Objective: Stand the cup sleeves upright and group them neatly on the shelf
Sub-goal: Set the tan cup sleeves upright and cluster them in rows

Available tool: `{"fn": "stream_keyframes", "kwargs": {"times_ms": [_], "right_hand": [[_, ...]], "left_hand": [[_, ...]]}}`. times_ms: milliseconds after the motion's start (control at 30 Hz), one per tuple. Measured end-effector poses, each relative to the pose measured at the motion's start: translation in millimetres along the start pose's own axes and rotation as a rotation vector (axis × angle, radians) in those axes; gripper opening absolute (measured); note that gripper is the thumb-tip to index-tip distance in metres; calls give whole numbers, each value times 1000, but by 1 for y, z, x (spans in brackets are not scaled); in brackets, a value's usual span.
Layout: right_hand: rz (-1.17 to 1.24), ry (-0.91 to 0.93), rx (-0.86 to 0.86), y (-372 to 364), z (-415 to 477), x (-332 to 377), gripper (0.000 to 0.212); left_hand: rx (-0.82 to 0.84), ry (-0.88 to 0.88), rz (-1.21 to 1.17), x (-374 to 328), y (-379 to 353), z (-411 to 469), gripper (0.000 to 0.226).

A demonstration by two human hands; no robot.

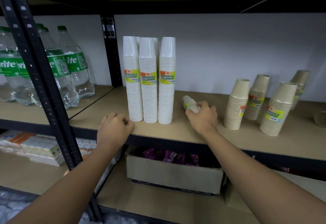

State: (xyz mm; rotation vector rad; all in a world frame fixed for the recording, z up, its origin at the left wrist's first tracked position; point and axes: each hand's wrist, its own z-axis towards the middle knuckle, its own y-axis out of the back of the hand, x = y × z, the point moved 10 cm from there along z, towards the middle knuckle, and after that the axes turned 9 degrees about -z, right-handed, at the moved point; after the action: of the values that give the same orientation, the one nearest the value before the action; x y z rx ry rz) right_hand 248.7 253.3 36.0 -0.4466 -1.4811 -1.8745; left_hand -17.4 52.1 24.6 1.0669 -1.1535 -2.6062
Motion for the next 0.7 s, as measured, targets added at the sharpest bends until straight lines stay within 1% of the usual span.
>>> {"fn": "stream_keyframes", "kwargs": {"times_ms": [67,167,300,433,500,567,633,700], "right_hand": [[-63,-6,42,-3,0,2,56],[-127,-12,47,1,-4,4,51],[-87,13,47,8,-18,1,44],[74,94,24,22,-41,-7,41],[164,122,9,35,-52,-12,39],[253,134,-9,49,-59,-17,34],[353,109,-28,65,-65,-24,28],[456,39,-32,78,-68,-35,23]], "left_hand": [[8,-1,-8,0,0,0,18],[19,-19,1,-2,-1,-1,19],[28,-36,20,-9,1,-10,20],[-47,-134,13,-33,7,-28,19],[-94,-217,-5,-55,8,-38,21],[-107,-305,-28,-82,4,-50,24],[-92,-377,-78,-110,-4,-61,25],[-63,-421,-132,-136,-14,-69,27]]}}
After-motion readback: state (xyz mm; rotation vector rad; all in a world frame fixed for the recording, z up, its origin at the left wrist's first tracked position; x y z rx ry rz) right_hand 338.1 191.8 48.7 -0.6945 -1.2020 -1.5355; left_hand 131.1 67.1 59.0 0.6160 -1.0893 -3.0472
